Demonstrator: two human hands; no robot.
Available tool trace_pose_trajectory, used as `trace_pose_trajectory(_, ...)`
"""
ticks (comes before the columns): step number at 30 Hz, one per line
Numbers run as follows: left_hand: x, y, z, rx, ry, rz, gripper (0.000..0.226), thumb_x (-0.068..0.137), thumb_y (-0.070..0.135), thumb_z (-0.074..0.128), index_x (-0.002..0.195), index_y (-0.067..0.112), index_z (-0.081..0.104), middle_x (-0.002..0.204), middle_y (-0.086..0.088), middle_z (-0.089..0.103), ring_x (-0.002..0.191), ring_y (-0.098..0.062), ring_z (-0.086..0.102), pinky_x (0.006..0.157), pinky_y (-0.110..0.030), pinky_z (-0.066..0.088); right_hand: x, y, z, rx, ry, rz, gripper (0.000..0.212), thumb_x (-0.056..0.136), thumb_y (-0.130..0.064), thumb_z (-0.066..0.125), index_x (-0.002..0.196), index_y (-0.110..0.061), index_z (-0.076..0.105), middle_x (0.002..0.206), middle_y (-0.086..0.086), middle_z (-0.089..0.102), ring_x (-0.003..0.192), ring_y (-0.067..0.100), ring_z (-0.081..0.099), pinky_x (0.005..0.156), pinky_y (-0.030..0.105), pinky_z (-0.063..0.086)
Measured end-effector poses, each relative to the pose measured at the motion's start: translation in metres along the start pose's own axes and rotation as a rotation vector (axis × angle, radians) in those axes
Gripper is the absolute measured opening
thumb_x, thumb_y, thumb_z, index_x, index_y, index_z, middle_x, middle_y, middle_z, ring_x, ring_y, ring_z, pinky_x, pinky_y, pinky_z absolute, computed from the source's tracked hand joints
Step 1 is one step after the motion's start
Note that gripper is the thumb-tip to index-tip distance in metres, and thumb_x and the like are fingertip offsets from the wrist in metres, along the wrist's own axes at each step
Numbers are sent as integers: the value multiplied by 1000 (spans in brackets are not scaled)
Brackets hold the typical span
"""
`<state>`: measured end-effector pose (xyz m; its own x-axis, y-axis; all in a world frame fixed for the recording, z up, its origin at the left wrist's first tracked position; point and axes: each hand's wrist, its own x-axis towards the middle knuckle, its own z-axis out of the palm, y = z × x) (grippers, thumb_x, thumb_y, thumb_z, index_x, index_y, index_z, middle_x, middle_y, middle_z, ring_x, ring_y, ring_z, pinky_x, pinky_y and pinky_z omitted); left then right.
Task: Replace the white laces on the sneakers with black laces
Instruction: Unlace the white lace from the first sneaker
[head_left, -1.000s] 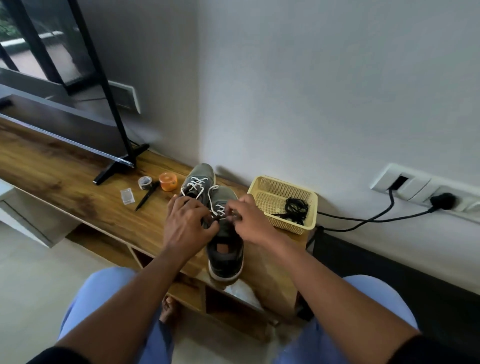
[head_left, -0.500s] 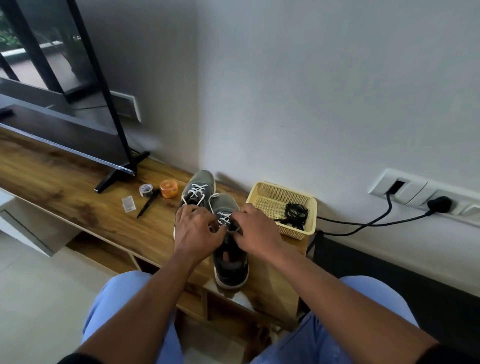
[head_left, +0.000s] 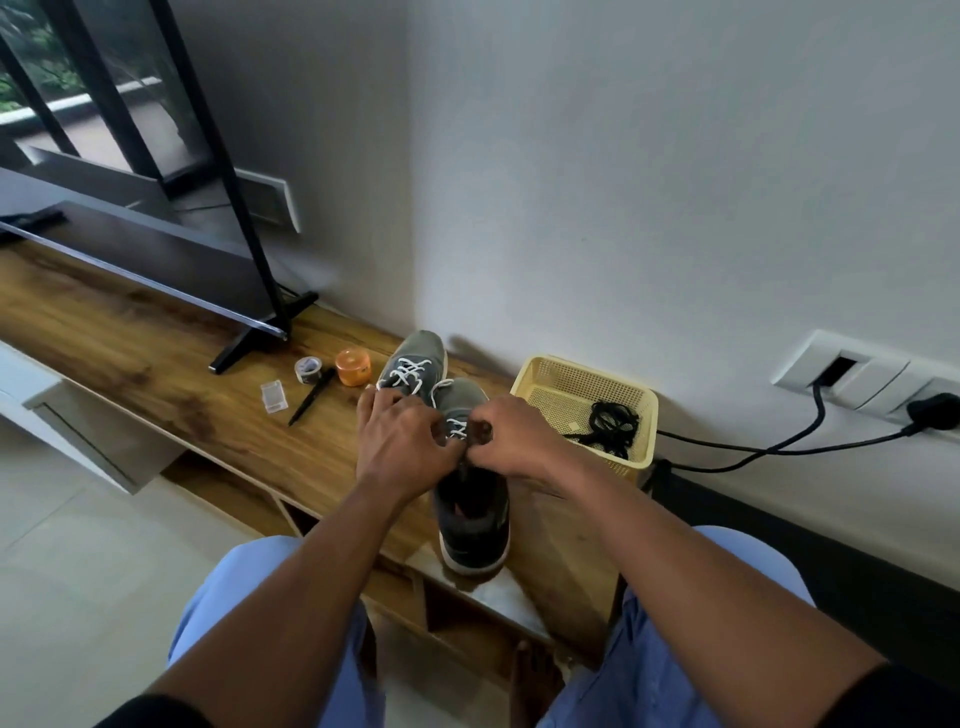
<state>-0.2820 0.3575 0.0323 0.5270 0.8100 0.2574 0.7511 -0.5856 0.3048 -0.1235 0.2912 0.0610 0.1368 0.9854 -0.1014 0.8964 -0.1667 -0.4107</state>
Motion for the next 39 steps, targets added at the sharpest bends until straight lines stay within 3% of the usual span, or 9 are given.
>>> trace_pose_trajectory(4,18,4,-15,148,-183,-5,44,75,70,56,79,31,76,102,0,71,121,-28,51,120,-53,24,4,5,-21,86,-138,65,9,78,-25,73,82,-20,68,80,-3,66,77,20,63,62,30,47)
trace_pose_trajectory(10,27,11,-15,189,-291,-11,47,80,70,57,86,28,76,108,-7,71,124,-30,51,124,-51,20,-2,5,-10,-197,-16,14,48,77,-51,79,120,-33,68,124,4,54,117,25,55,87,41,53)
trace_pose_trajectory(13,30,18,-15,201,-309,-12,44,78,64,56,89,27,78,102,-7,70,121,-31,53,121,-51,24,-2,1,2,-258,38,-38,35,81,-38,77,113,-25,75,126,5,55,127,27,51,85,41,55)
trace_pose_trajectory(17,34,17,-16,198,-331,-38,32,82,53,60,92,28,77,110,-10,69,127,-32,52,124,-53,20,2,-2,4,-241,77,-26,28,79,-21,71,107,-19,76,119,3,58,121,27,56,80,39,57)
trace_pose_trajectory(23,40,6,-24,248,-382,-75,27,81,56,63,80,30,69,99,1,67,122,-28,54,120,-53,25,5,5,-10,-168,20,-18,14,85,-27,70,97,-21,76,119,6,59,123,28,52,83,39,54)
trace_pose_trajectory(27,43,11,-22,239,-406,-79,30,85,56,61,81,27,65,104,-7,70,121,-32,57,115,-51,32,4,1,-2,-242,69,-66,32,82,-47,76,107,-27,76,127,4,53,128,25,43,93,41,52)
trace_pose_trajectory(31,48,14,-22,255,-420,-83,28,83,54,62,91,28,68,112,-8,71,123,-32,58,119,-54,30,10,-10,16,-337,142,-125,30,83,-30,69,111,-18,74,128,6,57,129,31,43,94,40,45)
trace_pose_trajectory(35,50,10,-20,250,-416,-87,39,78,64,57,80,26,63,95,-5,68,117,-32,60,115,-52,32,14,-3,13,-245,125,-101,28,79,-26,70,106,-20,76,130,6,55,127,31,42,92,41,46)
trace_pose_trajectory(39,51,6,-21,296,-410,-95,45,74,71,59,72,26,59,83,2,58,116,-29,59,115,-51,30,19,17,-8,-45,63,-2,10,81,-26,74,90,-27,79,118,4,52,119,28,47,91,35,48)
